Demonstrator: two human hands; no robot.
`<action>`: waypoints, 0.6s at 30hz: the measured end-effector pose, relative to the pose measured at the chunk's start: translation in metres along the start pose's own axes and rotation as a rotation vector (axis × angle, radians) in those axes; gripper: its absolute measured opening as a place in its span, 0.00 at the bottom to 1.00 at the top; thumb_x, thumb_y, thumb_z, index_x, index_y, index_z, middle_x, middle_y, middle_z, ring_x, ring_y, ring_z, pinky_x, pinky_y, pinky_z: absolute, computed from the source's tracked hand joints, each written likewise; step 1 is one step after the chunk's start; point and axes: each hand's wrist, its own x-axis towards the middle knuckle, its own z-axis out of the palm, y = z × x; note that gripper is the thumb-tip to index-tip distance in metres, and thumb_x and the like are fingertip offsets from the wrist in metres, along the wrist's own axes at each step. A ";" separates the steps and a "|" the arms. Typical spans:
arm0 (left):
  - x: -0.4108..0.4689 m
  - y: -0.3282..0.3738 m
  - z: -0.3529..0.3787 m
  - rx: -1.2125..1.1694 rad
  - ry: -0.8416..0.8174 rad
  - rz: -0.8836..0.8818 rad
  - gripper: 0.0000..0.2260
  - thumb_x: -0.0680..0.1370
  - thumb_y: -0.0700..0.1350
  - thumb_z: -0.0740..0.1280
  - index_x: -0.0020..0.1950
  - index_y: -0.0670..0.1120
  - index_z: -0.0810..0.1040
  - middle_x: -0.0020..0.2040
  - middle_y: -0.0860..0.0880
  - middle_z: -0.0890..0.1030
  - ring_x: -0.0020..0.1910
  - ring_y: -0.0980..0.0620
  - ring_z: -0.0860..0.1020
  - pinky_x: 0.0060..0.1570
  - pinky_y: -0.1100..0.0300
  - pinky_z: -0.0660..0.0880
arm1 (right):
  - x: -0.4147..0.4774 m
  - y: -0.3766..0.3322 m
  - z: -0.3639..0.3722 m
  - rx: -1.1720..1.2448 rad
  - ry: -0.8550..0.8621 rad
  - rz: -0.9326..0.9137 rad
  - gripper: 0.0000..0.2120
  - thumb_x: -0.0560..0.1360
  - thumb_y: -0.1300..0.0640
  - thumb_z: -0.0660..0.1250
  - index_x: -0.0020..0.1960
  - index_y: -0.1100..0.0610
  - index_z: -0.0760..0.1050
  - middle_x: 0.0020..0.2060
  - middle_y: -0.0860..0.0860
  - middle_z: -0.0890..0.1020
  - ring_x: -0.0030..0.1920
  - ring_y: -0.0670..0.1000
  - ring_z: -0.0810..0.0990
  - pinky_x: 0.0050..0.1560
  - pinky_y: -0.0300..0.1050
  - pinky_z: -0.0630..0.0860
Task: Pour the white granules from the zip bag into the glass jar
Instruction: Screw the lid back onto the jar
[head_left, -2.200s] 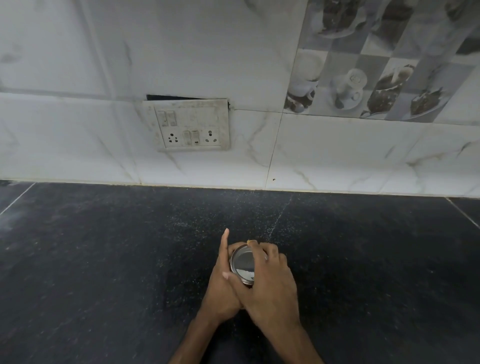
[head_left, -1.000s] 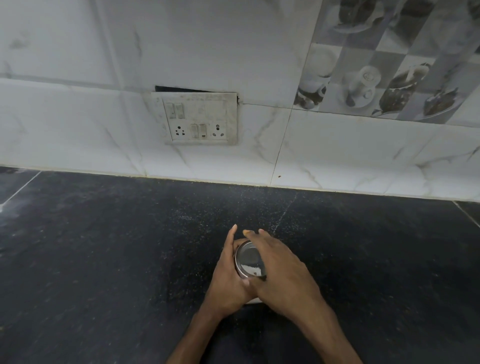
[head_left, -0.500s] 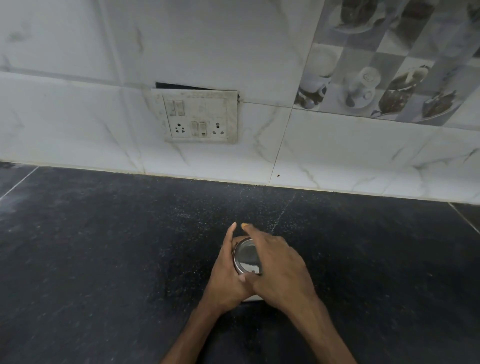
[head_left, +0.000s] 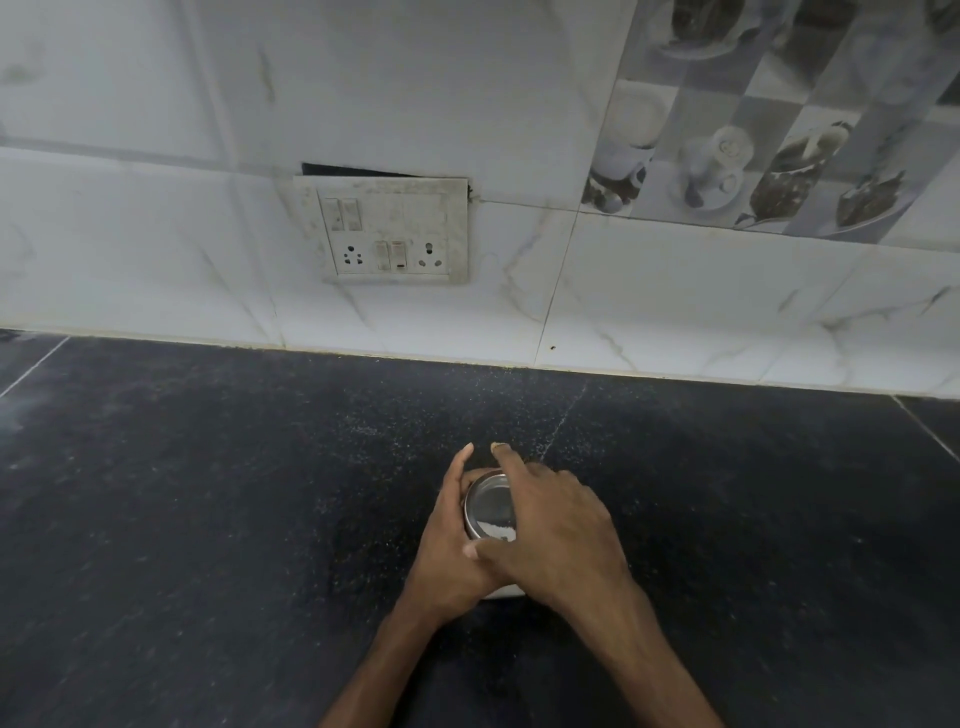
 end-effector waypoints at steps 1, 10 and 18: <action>0.000 0.000 0.000 -0.005 0.003 -0.008 0.53 0.64 0.45 0.83 0.79 0.54 0.52 0.65 0.65 0.75 0.66 0.59 0.77 0.65 0.65 0.72 | -0.001 0.000 -0.002 0.008 -0.024 -0.019 0.43 0.73 0.44 0.71 0.78 0.46 0.49 0.74 0.52 0.67 0.72 0.56 0.67 0.70 0.52 0.66; 0.001 0.000 0.000 -0.003 0.000 0.006 0.50 0.63 0.41 0.83 0.76 0.55 0.57 0.64 0.62 0.77 0.65 0.57 0.77 0.64 0.66 0.72 | 0.006 -0.003 -0.001 -0.073 -0.001 0.057 0.41 0.71 0.43 0.74 0.76 0.49 0.56 0.67 0.51 0.74 0.65 0.55 0.74 0.64 0.51 0.73; 0.000 0.000 -0.004 -0.007 -0.011 -0.032 0.54 0.60 0.50 0.84 0.77 0.60 0.55 0.70 0.55 0.74 0.67 0.57 0.77 0.67 0.54 0.75 | 0.002 -0.014 0.013 -0.102 0.005 0.006 0.37 0.74 0.54 0.71 0.77 0.49 0.55 0.70 0.53 0.69 0.67 0.57 0.70 0.63 0.51 0.74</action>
